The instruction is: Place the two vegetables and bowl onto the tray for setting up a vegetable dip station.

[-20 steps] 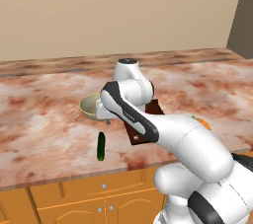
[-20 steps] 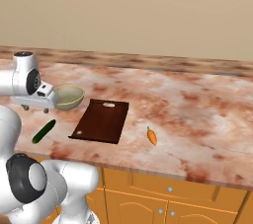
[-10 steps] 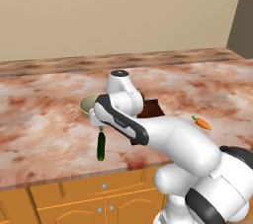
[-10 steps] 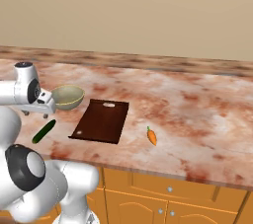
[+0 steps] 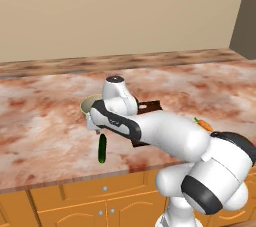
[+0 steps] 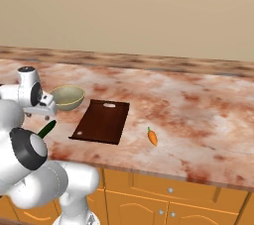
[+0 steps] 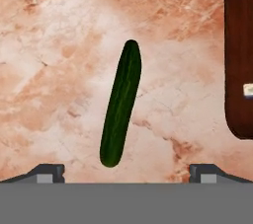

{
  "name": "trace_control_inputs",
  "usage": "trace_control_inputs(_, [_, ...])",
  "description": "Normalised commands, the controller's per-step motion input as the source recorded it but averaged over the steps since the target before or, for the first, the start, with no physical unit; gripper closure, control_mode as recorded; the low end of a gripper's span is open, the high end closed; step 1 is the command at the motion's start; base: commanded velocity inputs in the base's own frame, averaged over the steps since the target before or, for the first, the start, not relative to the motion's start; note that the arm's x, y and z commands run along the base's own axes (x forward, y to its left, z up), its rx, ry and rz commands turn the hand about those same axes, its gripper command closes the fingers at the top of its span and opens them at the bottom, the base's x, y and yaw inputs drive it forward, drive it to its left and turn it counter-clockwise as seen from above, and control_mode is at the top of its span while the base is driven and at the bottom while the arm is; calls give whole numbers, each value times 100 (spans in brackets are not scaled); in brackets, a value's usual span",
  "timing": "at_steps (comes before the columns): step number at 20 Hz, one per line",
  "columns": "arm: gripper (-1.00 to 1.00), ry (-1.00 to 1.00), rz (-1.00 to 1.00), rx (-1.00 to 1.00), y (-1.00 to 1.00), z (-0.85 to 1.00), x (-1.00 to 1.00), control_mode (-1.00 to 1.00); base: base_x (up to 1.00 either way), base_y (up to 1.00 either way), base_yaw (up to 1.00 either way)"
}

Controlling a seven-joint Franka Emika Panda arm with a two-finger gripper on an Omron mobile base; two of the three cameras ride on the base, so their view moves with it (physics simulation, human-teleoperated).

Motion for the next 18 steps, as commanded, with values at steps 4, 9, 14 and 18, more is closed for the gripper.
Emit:
trace_control_inputs(4, [-100,0,0,0,15,-36,21,-100,0,0,0])
trace_control_inputs(9, [-100,0,0,0,11,-31,23,-100,0,0,0])
trace_control_inputs(14, [-100,0,0,0,7,-33,16,-100,0,0,0])
trace_control_inputs(18, [-100,0,0,0,0,-29,11,-100,0,0,0])
